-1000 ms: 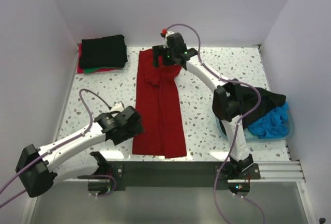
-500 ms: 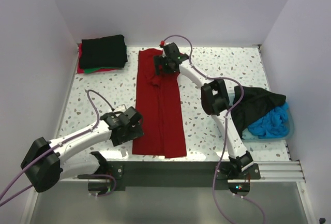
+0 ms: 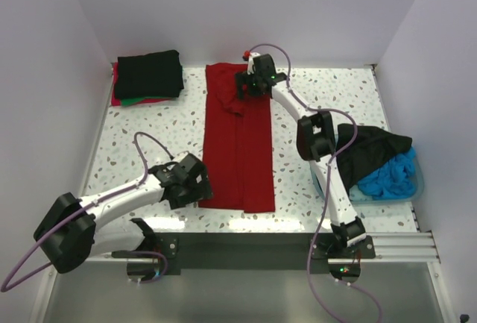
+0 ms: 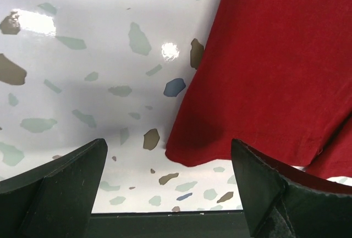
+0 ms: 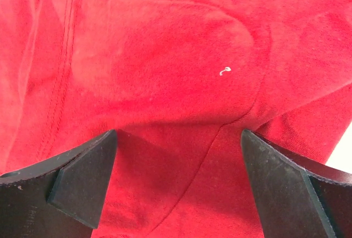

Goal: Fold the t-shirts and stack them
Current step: Fold the tshirt

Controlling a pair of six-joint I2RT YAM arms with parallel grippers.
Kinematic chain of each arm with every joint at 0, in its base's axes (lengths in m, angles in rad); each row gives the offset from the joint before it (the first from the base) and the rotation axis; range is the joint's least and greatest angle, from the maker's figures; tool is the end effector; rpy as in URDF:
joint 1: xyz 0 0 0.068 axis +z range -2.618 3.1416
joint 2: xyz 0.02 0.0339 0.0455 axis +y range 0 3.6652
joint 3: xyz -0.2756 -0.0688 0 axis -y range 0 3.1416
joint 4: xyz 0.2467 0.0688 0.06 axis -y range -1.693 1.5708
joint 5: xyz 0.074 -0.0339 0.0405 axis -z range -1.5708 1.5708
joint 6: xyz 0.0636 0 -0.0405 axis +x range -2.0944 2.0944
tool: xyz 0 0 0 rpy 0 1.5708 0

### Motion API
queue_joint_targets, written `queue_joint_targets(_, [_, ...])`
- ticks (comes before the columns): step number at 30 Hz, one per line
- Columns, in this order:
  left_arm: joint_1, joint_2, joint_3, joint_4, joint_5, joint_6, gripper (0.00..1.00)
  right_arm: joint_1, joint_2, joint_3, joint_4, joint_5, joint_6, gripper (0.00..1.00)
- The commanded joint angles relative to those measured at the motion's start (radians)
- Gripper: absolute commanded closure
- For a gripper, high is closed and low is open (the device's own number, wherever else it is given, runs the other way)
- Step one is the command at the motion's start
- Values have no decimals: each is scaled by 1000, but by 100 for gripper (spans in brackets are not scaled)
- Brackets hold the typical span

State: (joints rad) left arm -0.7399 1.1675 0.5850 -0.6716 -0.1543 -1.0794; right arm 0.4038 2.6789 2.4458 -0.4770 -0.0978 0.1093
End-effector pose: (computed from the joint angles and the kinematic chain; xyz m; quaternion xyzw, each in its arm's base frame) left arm 0.1495 -0.1232 0.1513 -0.1783 0.9683 -0.0774 0.1566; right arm 0.5719 0.2511 0.1484 -0.1534 0.8949 0.1487 0.3918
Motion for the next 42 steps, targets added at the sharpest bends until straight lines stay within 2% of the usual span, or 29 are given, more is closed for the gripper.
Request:
queue_joint_targets(1, [11,9,-37,107,42,35,0,16,-53,38,-83,-31,-101,1])
queue_joint_targets(3, [16,17,-56,130,45,30,6,32,-106,42,-124,9,-162,1])
queue_joint_targets(5, [16,35,-82,161,48,26,18,56,-151,12,-136,56,-198,1])
queue_joint_targets(6, [17,40,-88,167,48,24,30,66,-181,-4,-141,72,-204,1])
queue_joint_targets(8, [16,57,-108,204,62,29,39,90,-260,-40,-146,113,-207,1])
queue_joint_targets(9, [17,64,-114,213,68,29,51,98,-283,-50,-155,133,-201,1])
queue_joint_targets(11, [17,78,-119,231,101,39,60,118,-352,-65,-170,200,-171,1])
queue_joint_targets(12, [16,86,-123,234,105,39,68,125,-372,-65,-190,233,-148,1])
queue_joint_targets(13, [17,84,-135,236,108,39,71,127,-413,-62,-205,256,-128,1])
queue_joint_targets(16, [17,64,-178,244,127,30,75,127,-485,-86,-299,331,-21,1])
queue_joint_targets(19, [16,38,-209,230,136,13,77,128,-650,-267,-341,323,65,1])
queue_joint_targets(20, [14,29,-214,225,137,15,78,130,-718,-438,-321,313,90,1])
queue_joint_targets(22, [16,23,-220,210,143,19,85,157,-917,-618,-241,332,127,1])
queue_joint_targets(23, [14,18,-221,208,145,21,87,170,-982,-792,-191,342,168,1])
queue_joint_targets(24, [16,15,-218,201,147,21,91,194,-1113,-874,-172,343,196,1])
queue_joint_targets(25, [14,12,-215,195,144,18,94,207,-1172,-952,-160,342,229,1])
queue_joint_targets(26, [16,12,-214,190,139,13,97,219,-1226,-1107,-147,340,310,1])
queue_joint_targets(28, [14,14,-209,187,134,12,100,262,-1383,-1249,-123,317,383,1])
queue_joint_targets(29, [16,12,-209,190,134,15,100,282,-1431,-1372,-121,311,412,1])
queue_joint_targets(31, [16,14,-208,194,139,21,100,355,-1534,-1471,-144,310,499,1])
queue_joint_targets(35, [14,9,-214,191,150,29,100,464,-1639,-1680,-186,239,636,1])
queue_joint_targets(38, [14,1,-224,199,148,26,100,513,-1673,-1790,-149,218,705,1])
queue_joint_targets(42, [16,0,-232,204,148,24,100,529,-1628,-1857,-22,204,737,3])
